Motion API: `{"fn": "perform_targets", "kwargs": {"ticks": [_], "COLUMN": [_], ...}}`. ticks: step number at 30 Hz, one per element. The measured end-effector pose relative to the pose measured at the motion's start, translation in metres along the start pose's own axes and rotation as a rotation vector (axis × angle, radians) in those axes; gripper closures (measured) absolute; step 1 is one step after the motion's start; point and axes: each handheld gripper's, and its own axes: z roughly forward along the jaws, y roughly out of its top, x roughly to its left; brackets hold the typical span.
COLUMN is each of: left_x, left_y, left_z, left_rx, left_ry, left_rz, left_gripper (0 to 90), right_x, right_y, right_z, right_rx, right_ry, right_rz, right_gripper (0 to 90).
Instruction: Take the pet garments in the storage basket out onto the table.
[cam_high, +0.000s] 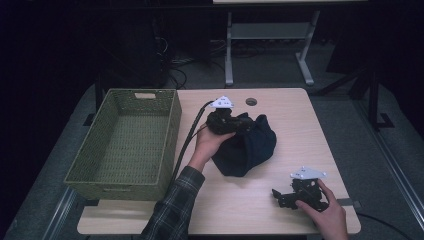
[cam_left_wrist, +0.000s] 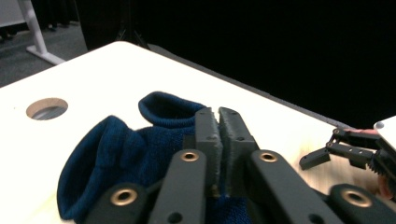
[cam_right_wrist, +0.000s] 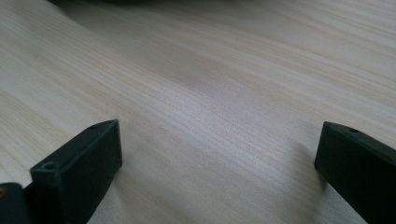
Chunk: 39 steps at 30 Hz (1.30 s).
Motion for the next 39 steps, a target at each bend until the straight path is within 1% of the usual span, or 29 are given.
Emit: {"fn": "perform_targets", "kwargs": {"ticks": [2, 4, 6, 9, 11, 14, 17, 21, 29, 33, 39], "left_x": [0.000, -0.001, -0.002, -0.002, -0.002, -0.003, -0.006, -0.010, -0.022, -0.029, -0.041], "left_y": [0.000, 0.000, 0.001, 0.001, 0.000, -0.001, -0.003, -0.007, -0.021, -0.029, -0.044], "left_z": [-0.001, -0.002, -0.004, -0.007, -0.009, -0.011, -0.016, -0.023, -0.039, -0.047, -0.055], "left_rx": [0.012, 0.024, 0.035, 0.057, 0.077, 0.091, 0.093, 0.096, 0.104, 0.108, 0.132], "left_ry": [0.012, 0.022, 0.037, 0.058, 0.074, 0.081, 0.092, 0.111, 0.145, 0.162, 0.180], "left_rz": [0.002, 0.006, 0.013, 0.009, 0.008, 0.006, 0.008, 0.004, 0.007, 0.014, 0.033], "left_gripper": [76.2, 65.0, 56.5, 42.4, 36.3, 27.6, 20.3, 17.2, 15.0, 15.0, 15.0], "right_x": [0.000, 0.000, 0.000, 0.000, 0.000, 0.000, 0.000, 0.000, 0.000, 0.000, 0.000], "right_y": [0.000, 0.000, 0.000, 0.000, 0.000, 0.000, 0.000, 0.000, 0.000, 0.000, 0.000], "right_z": [0.000, 0.000, 0.000, 0.000, 0.000, 0.000, 0.000, 0.000, 0.000, 0.000, 0.000], "right_rx": [-0.001, -0.001, -0.001, 0.000, 0.000, 0.000, 0.000, -0.001, 0.000, 0.000, -0.001], "right_ry": [0.000, 0.000, 0.000, 0.000, 0.000, 0.000, 0.000, 0.001, 0.000, 0.000, -0.001], "right_rz": [-0.001, -0.001, -0.002, -0.001, 0.001, 0.001, 0.000, 0.001, -0.002, -0.001, -0.004], "right_gripper": [0.4, 0.4, 0.4, 0.4, 0.4, 0.4, 0.4, 0.4, 0.4, 0.4, 0.4]}}
